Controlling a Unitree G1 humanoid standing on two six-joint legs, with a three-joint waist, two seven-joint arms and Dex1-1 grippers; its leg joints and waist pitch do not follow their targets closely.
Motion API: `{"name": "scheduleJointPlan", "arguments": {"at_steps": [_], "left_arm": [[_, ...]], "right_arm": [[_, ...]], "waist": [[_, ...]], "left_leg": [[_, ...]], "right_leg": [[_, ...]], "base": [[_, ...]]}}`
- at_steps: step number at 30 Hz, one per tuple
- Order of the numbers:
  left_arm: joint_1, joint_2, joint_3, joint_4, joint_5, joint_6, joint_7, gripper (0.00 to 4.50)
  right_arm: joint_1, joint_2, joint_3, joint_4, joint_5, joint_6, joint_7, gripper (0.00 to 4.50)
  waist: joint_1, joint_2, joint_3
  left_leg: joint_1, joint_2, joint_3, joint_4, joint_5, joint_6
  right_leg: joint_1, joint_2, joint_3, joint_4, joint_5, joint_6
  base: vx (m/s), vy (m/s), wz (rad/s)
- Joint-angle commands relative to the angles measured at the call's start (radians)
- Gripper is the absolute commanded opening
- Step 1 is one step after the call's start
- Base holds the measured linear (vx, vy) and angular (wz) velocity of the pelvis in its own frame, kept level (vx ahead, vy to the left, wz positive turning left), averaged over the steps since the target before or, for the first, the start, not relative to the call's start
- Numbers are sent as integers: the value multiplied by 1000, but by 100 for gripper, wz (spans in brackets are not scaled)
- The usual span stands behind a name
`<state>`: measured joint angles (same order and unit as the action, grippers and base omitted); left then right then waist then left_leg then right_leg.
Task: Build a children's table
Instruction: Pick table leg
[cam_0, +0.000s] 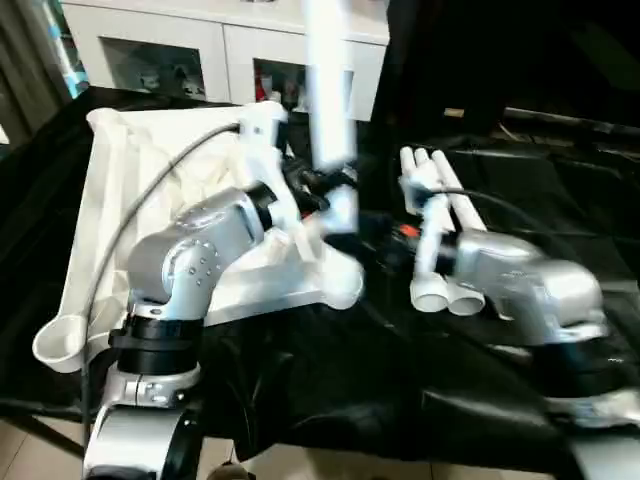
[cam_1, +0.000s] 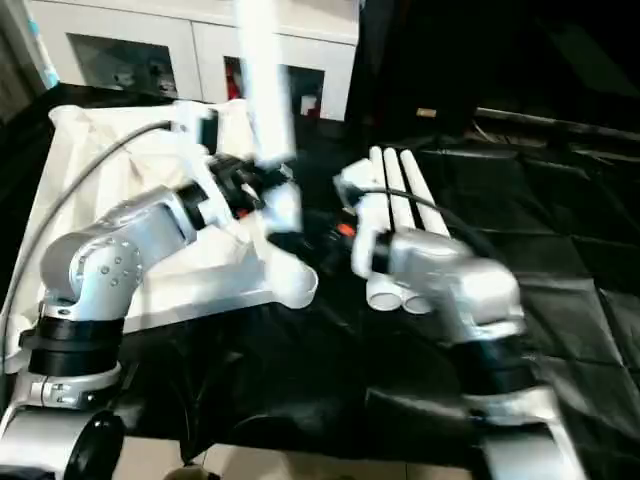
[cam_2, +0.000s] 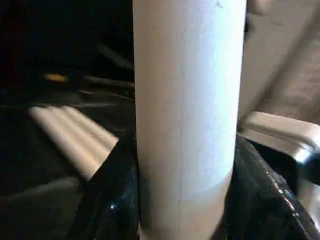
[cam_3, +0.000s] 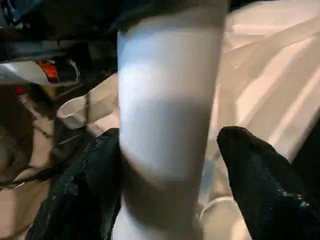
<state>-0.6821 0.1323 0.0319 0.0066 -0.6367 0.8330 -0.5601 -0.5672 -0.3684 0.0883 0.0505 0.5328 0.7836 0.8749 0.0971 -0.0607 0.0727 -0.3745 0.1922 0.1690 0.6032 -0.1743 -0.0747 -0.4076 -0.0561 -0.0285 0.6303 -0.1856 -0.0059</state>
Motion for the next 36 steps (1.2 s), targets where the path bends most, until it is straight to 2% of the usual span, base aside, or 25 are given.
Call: {"name": "scheduleJointPlan", "arguments": {"at_steps": [1, 2, 3, 4, 5, 7, 13, 16, 17, 21, 22, 24, 25, 26, 31, 32, 33, 34, 35, 36], "left_arm": [[-32, 2, -10, -20, -70, 40, -77, 187], [-32, 2, -10, -20, -70, 40, -77, 187], [-36, -1, -3, -26, -95, 53, -98, 187], [-42, 1, 1, -36, -129, 67, -135, 187], [-43, 2, 0, -40, -137, 69, -145, 187], [-53, -1, 7, -36, -152, 79, -150, 186], [-60, -7, 19, -17, -158, 79, -151, 186], [-60, -14, 20, -15, -135, 70, -112, 186], [-65, -25, 26, -3, -106, 67, -53, 242], [-69, -43, 29, 6, -52, 42, 29, 262], [-72, -57, 36, 11, -21, 28, 90, 278], [-76, -82, 57, 17, -9, 15, 143, 293], [-76, -82, 57, 17, -9, 15, 143, 293], [-75, -89, 63, 16, -11, 10, 150, 244], [-62, -102, 51, -3, -9, 9, 154, 256], [-60, -102, 46, -6, -5, 5, 159, 205], [-59, -104, 43, -9, -6, 5, 158, 201], [-56, -104, 34, -12, -4, 4, 155, 215], [-54, -106, 30, -15, -2, 4, 156, 226], [-51, -102, 14, -19, 4, 5, 147, 209]], "right_arm": [[17, -41, 5, -22, 8, 19, 31, 331], [17, -41, 5, -22, 8, 19, 31, 331], [22, -49, 6, -28, 11, 25, 38, 314], [27, -55, 7, -35, 18, 36, 42, 304], [27, -55, 6, -36, 20, 39, 41, 298], [32, -54, 5, -40, 24, 51, 39, 286], [38, -44, -2, -42, 25, 67, 14, 237], [36, -36, -7, -36, 22, 63, -3, 210], [30, -27, -11, -25, 15, 56, -26, 202], [14, -9, -13, 3, -4, 44, -64, 193], [11, -1, -17, 9, -4, 44, -74, 191], [8, 7, -17, 11, -7, 40, -82, 190], [8, 7, -17, 11, -7, 40, -82, 189], [8, 9, -15, 10, -8, 38, -85, 189], [13, 17, -7, 2, -10, 33, -91, 189], [14, 19, -7, 2, -10, 31, -94, 189], [15, 20, -5, 0, -11, 27, -95, 189], [16, 23, -4, -3, -10, 24, -95, 188], [16, 25, -4, -5, -9, 22, -95, 188], [17, 26, -4, -6, -9, 21, -95, 188]], "waist": [[3, 18, -81], [3, 13, -81], [2, 15, -80], [0, 22, -80], [-3, 16, -81], [-5, 21, -80], [-2, 26, -80], [-2, 24, -82], [-3, 24, -82], [-2, 23, -81], [-3, 22, -81], [-3, 22, -80], [-3, 20, -81], [-1, 21, -82], [-2, 21, -81], [-2, 22, -81], [-1, 22, -81], [-1, 27, -80], [-2, 25, -80], [-1, 24, -80]], "left_leg": [[13, 23, -2, -61, -133, -12], [12, 23, -1, -61, -137, -10], [12, 23, -2, -62, -140, -12], [12, 22, -4, -62, -146, -14], [12, 22, -3, -61, -152, -11], [14, 23, -3, -62, -162, -13], [14, 23, -4, -63, -164, -19], [14, 25, -5, -63, -159, -22], [14, 25, -5, -63, -162, -23], [15, 25, -5, -63, -167, -30], [14, 25, -6, -64, -169, -30], [14, 25, -6, -63, -171, -33], [11, 23, -6, -63, -165, -31], [12, 24, -6, -63, -156, -28], [10, 23, -6, -62, -149, -19], [11, 24, -7, -63, -154, -20], [11, 24, -7, -63, -156, -21], [11, 25, -7, -64, -164, -23], [11, 25, -8, -64, -170, -23], [12, 24, -7, -64, -170, -24]], "right_leg": [[61, -62, 34, -67, -99, -206], [62, -62, 34, -70, -105, -205], [63, -62, 34, -69, -107, -207], [62, -61, 33, -70, -116, -207], [63, -61, 33, -72, -127, -206], [60, -60, 32, -76, -143, -205], [61, -60, 31, -75, -142, -208], [63, -61, 30, -73, -131, -209], [62, -62, 30, -73, -132, -210], [61, -64, 29, -77, -151, -207], [63, -62, 28, -78, -153, -201], [64, -64, 27, -79, -157, -195], [66, -64, 27, -79, -158, -191], [66, -64, 28, -78, -147, -191], [65, -63, 26, -77, -130, -193], [65, -64, 26, -77, -137, -195], [65, -64, 26, -77, -140, -196], [64, -63, 26, -78, -143, -195], [64, -63, 26, -79, -148, -192], [64, -64, 26, -79, -152, -190]], "base": [[0, 0, 0], [0, 0, 0], [0, 0, 0], [0, 0, 0], [0, 0, 0], [0, 0, 0], [0, 0, 0], [0, 0, 0], [0, 0, 0], [0, 0, 0], [0, 0, 0], [0, 0, 0], [0, 0, 0], [0, 0, 0], [0, 0, 0], [0, 0, 0], [0, 0, 0], [0, 0, 0], [0, 0, 0], [0, 0, 0]]}}
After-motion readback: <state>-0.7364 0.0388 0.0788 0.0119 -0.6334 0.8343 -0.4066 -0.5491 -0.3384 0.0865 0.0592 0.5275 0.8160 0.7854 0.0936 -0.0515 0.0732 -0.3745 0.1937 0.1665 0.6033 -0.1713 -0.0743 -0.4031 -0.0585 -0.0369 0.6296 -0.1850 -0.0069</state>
